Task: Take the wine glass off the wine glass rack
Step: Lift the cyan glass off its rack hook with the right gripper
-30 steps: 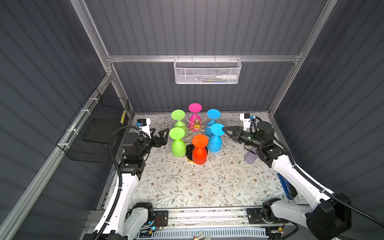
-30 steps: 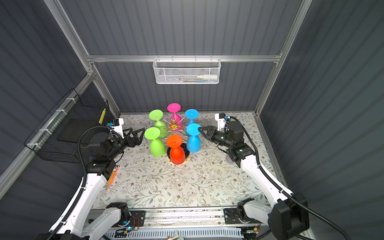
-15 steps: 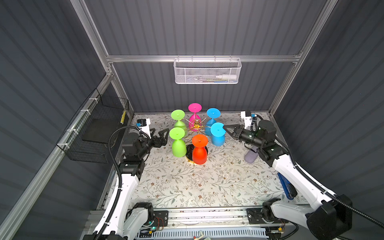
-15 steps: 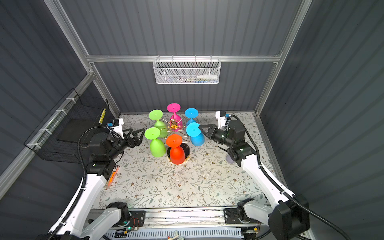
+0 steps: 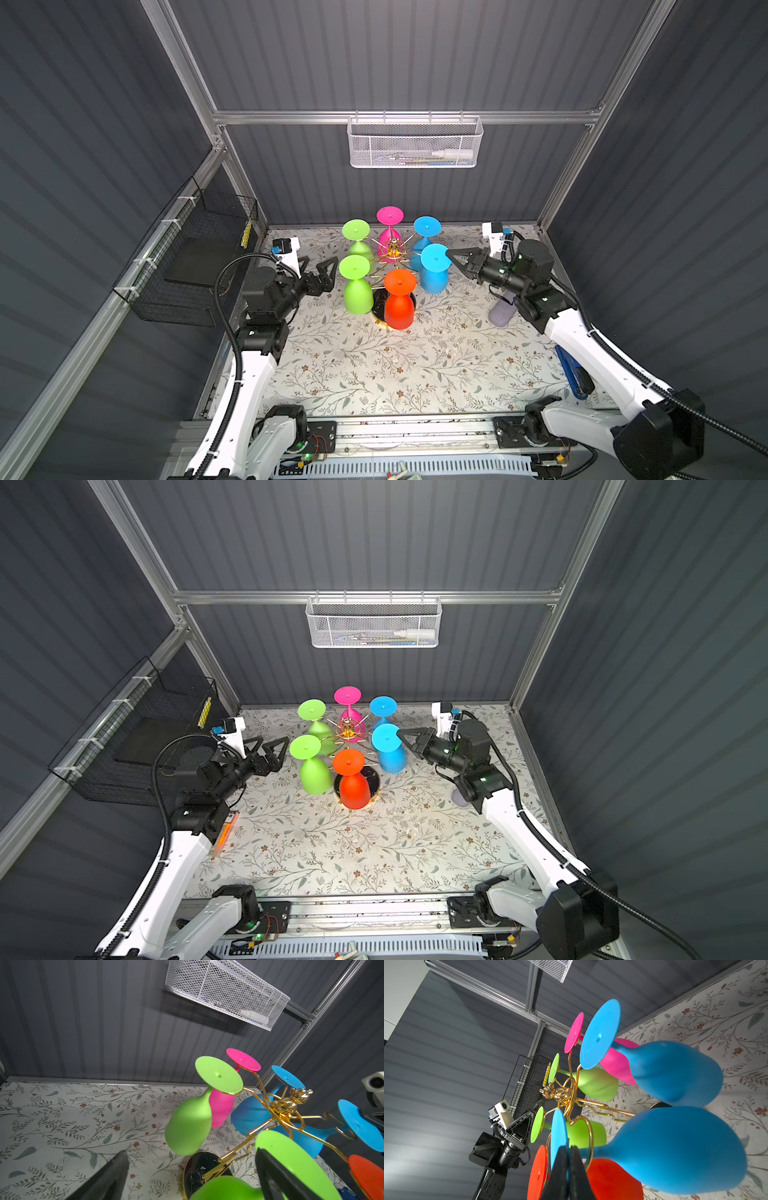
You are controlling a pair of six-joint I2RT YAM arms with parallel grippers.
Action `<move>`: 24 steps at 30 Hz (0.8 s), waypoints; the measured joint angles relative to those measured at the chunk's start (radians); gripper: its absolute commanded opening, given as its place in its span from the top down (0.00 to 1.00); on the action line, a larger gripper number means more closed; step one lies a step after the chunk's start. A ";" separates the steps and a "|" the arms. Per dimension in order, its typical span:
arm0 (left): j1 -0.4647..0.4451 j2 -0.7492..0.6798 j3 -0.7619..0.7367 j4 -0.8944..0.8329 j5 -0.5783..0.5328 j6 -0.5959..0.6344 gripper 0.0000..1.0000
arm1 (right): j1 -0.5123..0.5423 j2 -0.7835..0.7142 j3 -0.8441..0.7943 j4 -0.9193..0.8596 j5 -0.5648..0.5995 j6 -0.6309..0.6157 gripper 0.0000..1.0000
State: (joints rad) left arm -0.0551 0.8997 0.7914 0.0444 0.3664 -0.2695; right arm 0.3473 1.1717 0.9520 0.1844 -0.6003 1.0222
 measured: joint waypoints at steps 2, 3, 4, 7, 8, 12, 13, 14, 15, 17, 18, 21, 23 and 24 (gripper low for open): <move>0.000 -0.005 0.000 0.000 -0.005 0.000 0.02 | 0.002 0.000 0.008 0.002 0.000 0.006 1.00; 0.000 -0.008 0.000 0.000 -0.009 0.001 0.02 | 0.005 0.000 0.015 0.002 0.000 0.006 1.00; 0.000 -0.011 0.000 0.000 -0.012 0.001 0.02 | 0.007 0.000 0.021 0.002 0.000 0.007 1.00; 0.000 -0.023 0.000 -0.001 -0.030 0.004 0.01 | 0.017 0.003 0.045 0.004 0.001 0.007 1.00; 0.000 -0.027 0.000 -0.003 -0.039 0.004 0.01 | 0.021 0.006 0.051 0.006 0.001 0.007 1.00; 0.000 -0.043 0.000 -0.011 -0.076 0.004 0.01 | 0.034 0.029 0.073 0.011 0.004 0.006 1.00; 0.000 -0.047 0.000 -0.016 -0.083 0.004 0.01 | 0.037 0.034 0.077 0.011 0.005 0.006 1.00; 0.000 -0.053 0.000 -0.021 -0.091 0.004 0.00 | 0.040 0.039 0.081 0.014 0.008 0.007 1.00; 0.000 -0.058 0.000 -0.024 -0.099 0.004 0.01 | 0.043 0.044 0.084 0.018 0.013 0.006 1.00; 0.000 -0.069 0.000 -0.027 -0.113 0.004 0.01 | 0.050 0.052 0.087 0.024 0.021 0.006 1.00; 0.000 -0.075 0.000 -0.027 -0.121 0.004 0.01 | 0.054 0.058 0.092 0.025 0.025 0.006 1.00; 0.000 -0.087 0.000 -0.028 -0.135 0.004 0.01 | 0.064 0.074 0.101 0.031 0.034 0.006 1.00; 0.000 -0.091 0.000 -0.031 -0.142 0.004 0.00 | 0.071 0.084 0.106 0.032 0.043 0.005 1.00; 0.000 -0.092 0.000 -0.031 -0.144 0.004 0.00 | 0.073 0.089 0.109 0.031 0.048 0.005 1.00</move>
State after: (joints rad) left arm -0.0551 0.8074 0.7914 0.0132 0.2226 -0.2653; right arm 0.4206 1.2602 1.0611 0.2157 -0.5522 1.0267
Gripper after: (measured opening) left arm 0.996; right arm 0.056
